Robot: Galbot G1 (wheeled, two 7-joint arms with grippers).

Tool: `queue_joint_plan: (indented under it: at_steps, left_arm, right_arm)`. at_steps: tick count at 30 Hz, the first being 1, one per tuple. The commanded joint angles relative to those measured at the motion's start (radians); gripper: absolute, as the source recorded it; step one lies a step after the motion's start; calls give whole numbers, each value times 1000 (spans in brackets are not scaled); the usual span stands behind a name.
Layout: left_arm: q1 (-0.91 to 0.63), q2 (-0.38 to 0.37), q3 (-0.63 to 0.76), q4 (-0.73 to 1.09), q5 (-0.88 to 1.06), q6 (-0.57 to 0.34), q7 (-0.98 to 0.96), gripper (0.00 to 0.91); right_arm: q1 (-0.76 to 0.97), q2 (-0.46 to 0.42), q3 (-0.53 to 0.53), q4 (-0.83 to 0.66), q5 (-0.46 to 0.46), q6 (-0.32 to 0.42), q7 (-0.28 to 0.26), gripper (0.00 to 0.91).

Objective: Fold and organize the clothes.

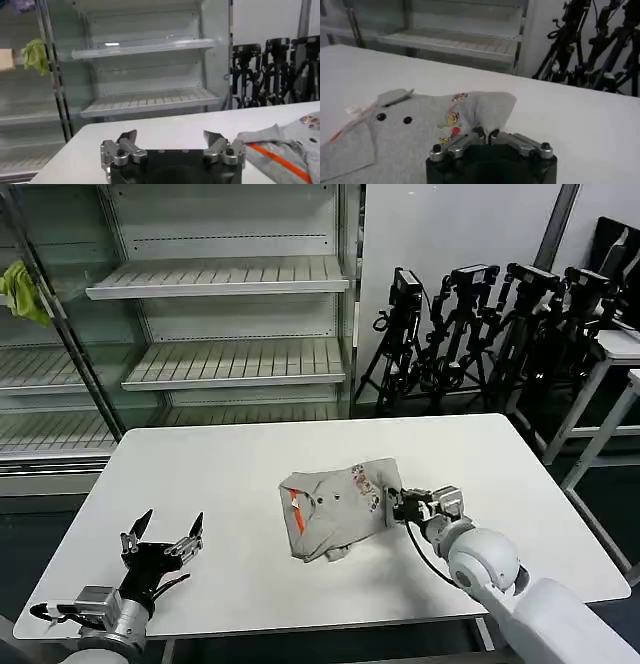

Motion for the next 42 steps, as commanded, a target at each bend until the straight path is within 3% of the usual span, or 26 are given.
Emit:
queue_joint_plan:
  at_steps: [1,7,13,19,21,26,27,28,33,40,42]
  left_arm:
    - [-5,2,14,2,-13,1,-1,907]
    - [-31,2,39,12,-54,-13,-5,907]
    - [-58,1,60,4,-99,-46,-3,907]
    - [-131,15,71,12,-138,-162,9,907]
    - [-169,30,65,11,-126,-197,17,907]
    - [-222,136,34,-1,-138,-269,29,907]
    - [-231,156,26,-1,-142,-284,32,907]
    - [-239,178,22,0,-151,-298,33,907]
    - [-294,231,2,6,-157,-331,41,907]
    - [-329,258,-11,0,-176,-335,35,907]
    - [-335,266,-12,-7,-184,-318,21,907]
  right_arm:
    - [11,-22,19,-12,-122,-3,-23,907]
    - [-109,-51,135,73,-174,-3,0,907]
    - [-313,-99,248,200,-190,-4,65,907]
    - [-494,-92,499,311,-267,2,76,907]
    - [-525,-64,596,337,-294,65,76,907]
    - [-566,17,800,387,-318,192,0,907]
    - [-566,17,800,387,-318,192,0,907]
    - [-591,49,876,405,-352,243,-53,907]
    - [-605,128,942,418,-489,355,-157,907]
    - [-587,200,960,464,-552,369,-187,907]
    - [-597,221,959,483,-552,353,-164,907]
